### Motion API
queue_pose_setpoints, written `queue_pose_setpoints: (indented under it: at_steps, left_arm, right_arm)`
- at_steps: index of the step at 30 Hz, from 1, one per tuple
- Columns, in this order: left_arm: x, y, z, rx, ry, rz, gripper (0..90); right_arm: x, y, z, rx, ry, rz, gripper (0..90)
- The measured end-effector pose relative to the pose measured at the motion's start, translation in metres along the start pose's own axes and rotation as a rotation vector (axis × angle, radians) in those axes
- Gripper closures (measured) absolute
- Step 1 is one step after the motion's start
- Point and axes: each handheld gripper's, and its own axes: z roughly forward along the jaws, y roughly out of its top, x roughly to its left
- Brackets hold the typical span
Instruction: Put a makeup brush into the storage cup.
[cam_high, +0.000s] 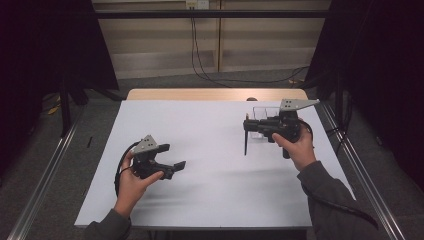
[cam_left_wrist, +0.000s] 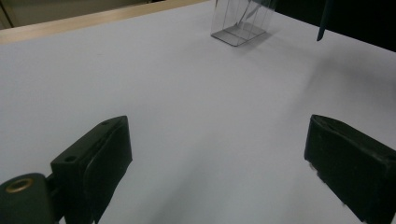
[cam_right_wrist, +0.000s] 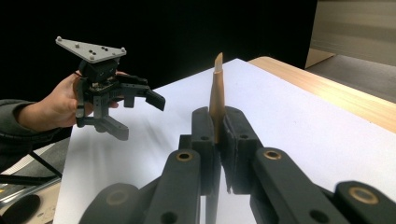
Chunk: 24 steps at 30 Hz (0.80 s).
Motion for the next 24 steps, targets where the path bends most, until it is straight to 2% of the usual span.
queue_pose_setpoints:
  at_steps: [8, 10, 11, 12, 14, 24]
  left_arm:
    - [0.004, -0.004, -0.009, 0.004, 0.022, 0.004, 7.2]
    - [0.005, -0.006, -0.011, 0.001, 0.015, -0.004, 7.2]
    - [0.005, -0.006, -0.012, 0.009, 0.027, -0.003, 7.2]
    - [0.006, -0.007, -0.013, 0.006, 0.019, -0.003, 7.2]
    - [0.007, -0.008, -0.016, 0.01, 0.034, -0.001, 7.2]
    - [0.009, -0.014, -0.026, 0.01, 0.039, -0.008, 7.1]
  right_arm:
    - [-0.001, 0.0, -0.004, -0.002, -0.008, -0.002, 84.5]
    - [-0.002, 0.0, -0.005, -0.004, -0.01, -0.004, 84.5]
    - [-0.002, 0.0, -0.005, -0.004, -0.013, -0.003, 84.5]
    - [-0.002, 0.0, -0.006, -0.006, -0.014, -0.002, 84.5]
    - [-0.003, 0.001, -0.007, -0.009, -0.018, -0.003, 84.5]
    - [-0.007, 0.002, -0.012, -0.012, -0.037, -0.007, 84.7]
